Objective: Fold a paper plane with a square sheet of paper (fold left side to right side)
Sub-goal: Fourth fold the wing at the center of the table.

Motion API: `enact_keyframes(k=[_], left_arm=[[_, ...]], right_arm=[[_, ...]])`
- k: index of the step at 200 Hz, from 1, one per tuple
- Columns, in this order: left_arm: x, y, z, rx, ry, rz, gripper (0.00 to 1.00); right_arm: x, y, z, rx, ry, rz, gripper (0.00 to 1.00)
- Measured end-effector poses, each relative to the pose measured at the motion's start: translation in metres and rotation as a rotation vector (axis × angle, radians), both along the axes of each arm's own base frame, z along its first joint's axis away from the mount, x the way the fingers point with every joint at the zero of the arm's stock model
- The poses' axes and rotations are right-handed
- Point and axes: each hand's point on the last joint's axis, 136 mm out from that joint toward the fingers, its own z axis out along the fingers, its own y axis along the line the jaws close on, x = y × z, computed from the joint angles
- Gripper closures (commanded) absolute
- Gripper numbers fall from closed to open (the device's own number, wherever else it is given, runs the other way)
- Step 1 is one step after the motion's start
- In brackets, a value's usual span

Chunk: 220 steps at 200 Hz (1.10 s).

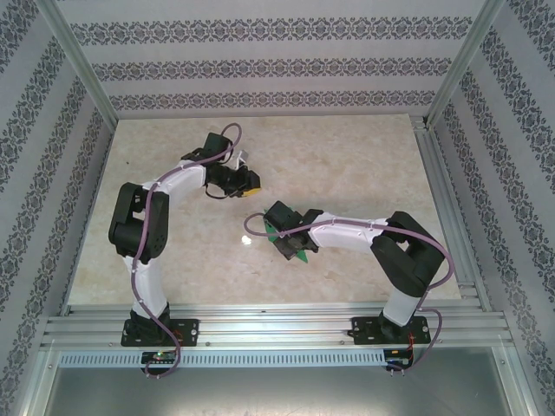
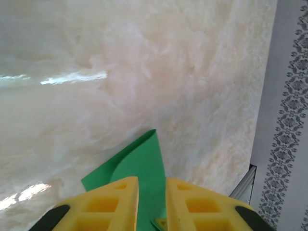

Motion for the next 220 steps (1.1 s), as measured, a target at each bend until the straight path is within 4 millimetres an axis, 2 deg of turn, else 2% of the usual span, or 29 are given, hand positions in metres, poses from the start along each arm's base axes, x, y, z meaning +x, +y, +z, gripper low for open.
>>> enact_keyframes(k=[27, 70, 97, 143, 183, 220], left_arm=[[0.002, -0.027, -0.002, -0.036, -0.008, -0.089, 0.87], [-0.014, -0.069, -0.048, -0.028, 0.086, -0.239, 0.89], [-0.026, -0.083, -0.061, -0.013, 0.116, -0.306, 0.90], [-0.034, -0.085, -0.066, 0.006, 0.133, -0.364, 0.92], [-0.044, -0.077, -0.086, 0.052, 0.176, -0.392, 0.93], [-0.045, -0.074, -0.087, 0.074, 0.166, -0.412, 0.94]], right_arm=[[0.001, -0.002, -0.004, 0.025, 0.020, -0.014, 0.93], [0.000, -0.003, -0.003, 0.049, 0.031, -0.016, 0.93], [0.000, -0.003, -0.003, 0.051, 0.034, -0.019, 0.93], [0.000, -0.002, -0.003, 0.080, 0.055, -0.028, 0.92], [0.003, -0.004, -0.003, 0.131, 0.106, -0.048, 0.91], [0.005, -0.005, -0.002, 0.208, 0.175, -0.068, 0.90]])
